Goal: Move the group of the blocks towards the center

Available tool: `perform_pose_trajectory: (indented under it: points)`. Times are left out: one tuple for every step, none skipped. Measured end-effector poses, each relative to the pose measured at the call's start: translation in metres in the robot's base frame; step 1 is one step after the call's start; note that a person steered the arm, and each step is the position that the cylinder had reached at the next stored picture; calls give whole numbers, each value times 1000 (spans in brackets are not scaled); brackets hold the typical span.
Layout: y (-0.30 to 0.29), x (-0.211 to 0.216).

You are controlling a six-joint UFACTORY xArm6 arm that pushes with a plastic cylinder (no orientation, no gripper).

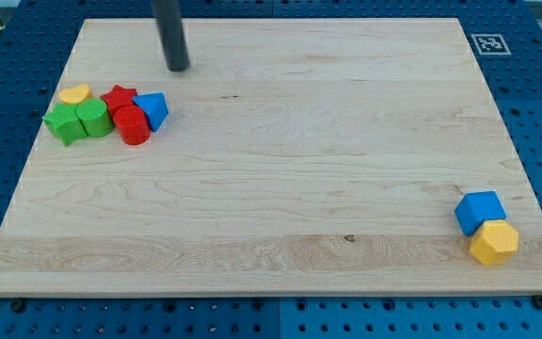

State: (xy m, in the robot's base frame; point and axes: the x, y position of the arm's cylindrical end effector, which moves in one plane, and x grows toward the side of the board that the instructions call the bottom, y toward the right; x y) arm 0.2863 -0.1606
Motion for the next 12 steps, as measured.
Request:
perform_pose_trajectory:
  points:
    - [-81, -8]
    - [-144, 9]
    - [-144, 26]
    - [-144, 90]
    - [-144, 102]
    - [-142, 108]
    - [-141, 134]
    - [-126, 151]
    - [-101, 148]
    - [-83, 125]
    - [-64, 119]
    - [-37, 119]
